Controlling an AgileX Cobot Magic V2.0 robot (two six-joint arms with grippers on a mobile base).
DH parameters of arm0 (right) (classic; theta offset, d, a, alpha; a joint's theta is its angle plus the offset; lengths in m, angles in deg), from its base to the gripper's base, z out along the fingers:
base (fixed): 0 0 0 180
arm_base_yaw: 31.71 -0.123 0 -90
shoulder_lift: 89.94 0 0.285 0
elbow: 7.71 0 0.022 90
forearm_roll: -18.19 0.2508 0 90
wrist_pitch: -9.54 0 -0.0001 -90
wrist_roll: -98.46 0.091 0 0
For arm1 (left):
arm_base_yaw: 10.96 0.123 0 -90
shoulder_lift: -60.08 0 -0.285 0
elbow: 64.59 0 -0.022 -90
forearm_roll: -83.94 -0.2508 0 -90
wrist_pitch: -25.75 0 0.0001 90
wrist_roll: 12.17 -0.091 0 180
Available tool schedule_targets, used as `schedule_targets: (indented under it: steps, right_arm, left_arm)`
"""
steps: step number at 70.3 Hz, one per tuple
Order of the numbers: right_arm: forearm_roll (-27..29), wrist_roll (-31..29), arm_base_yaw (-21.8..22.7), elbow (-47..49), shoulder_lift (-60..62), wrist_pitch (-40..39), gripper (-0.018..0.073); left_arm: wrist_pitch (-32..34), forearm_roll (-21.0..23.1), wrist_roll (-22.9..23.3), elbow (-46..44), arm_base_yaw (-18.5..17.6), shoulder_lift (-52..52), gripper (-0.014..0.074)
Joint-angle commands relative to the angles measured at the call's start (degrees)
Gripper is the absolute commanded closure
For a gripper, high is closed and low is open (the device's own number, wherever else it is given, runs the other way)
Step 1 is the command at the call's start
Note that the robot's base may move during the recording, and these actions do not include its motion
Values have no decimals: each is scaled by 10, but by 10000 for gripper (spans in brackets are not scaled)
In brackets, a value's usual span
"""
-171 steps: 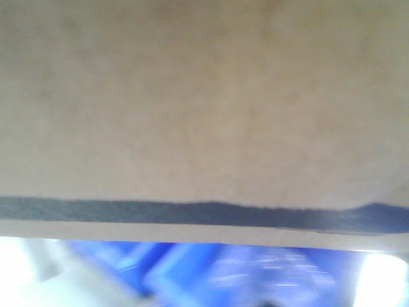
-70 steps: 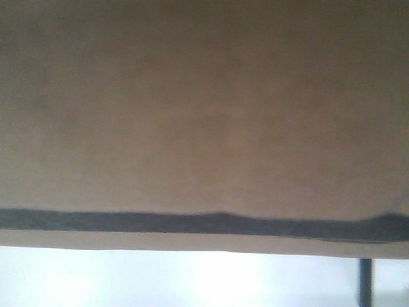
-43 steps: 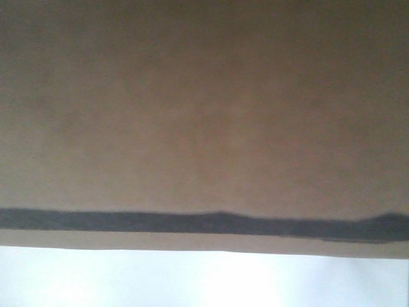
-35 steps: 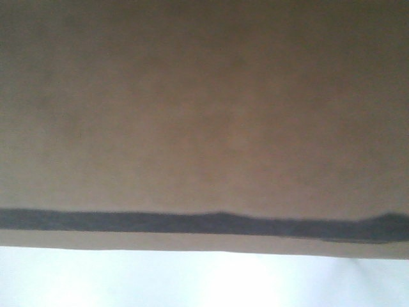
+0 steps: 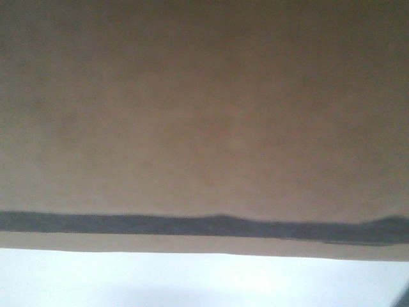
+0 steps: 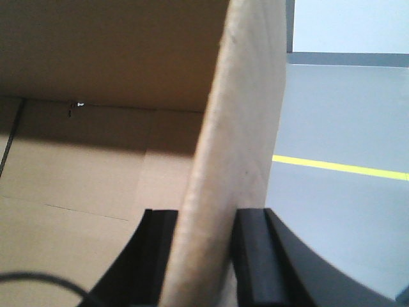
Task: Grab box from left shelf to table start
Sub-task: 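Carry the box with both grippers as the base drives to the table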
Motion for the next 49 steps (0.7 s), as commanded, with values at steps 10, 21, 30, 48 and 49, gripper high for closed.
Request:
schedule_targets:
  steps: [10, 21, 30, 48, 49]
  right_arm:
    - [-41, -11, 4, 15, -11, -84, 501]
    - [-41, -11, 4, 15, -11, -84, 501]
    - [-41, -11, 4, 15, -11, -83, 501]
    - [-41, -11, 4, 15, -11, -83, 501]
    - [-41, -11, 4, 15, -11, -83, 501]
  left_arm:
    - [104, -1, 23, -24, -2, 1, 687]
    - [105, 0, 23, -24, -2, 1, 687]
    - [104, 0, 23, -24, -1, 1, 687]
    - [104, 0, 23, -24, -1, 1, 687]
    - [104, 0, 23, -24, -1, 1, 687]
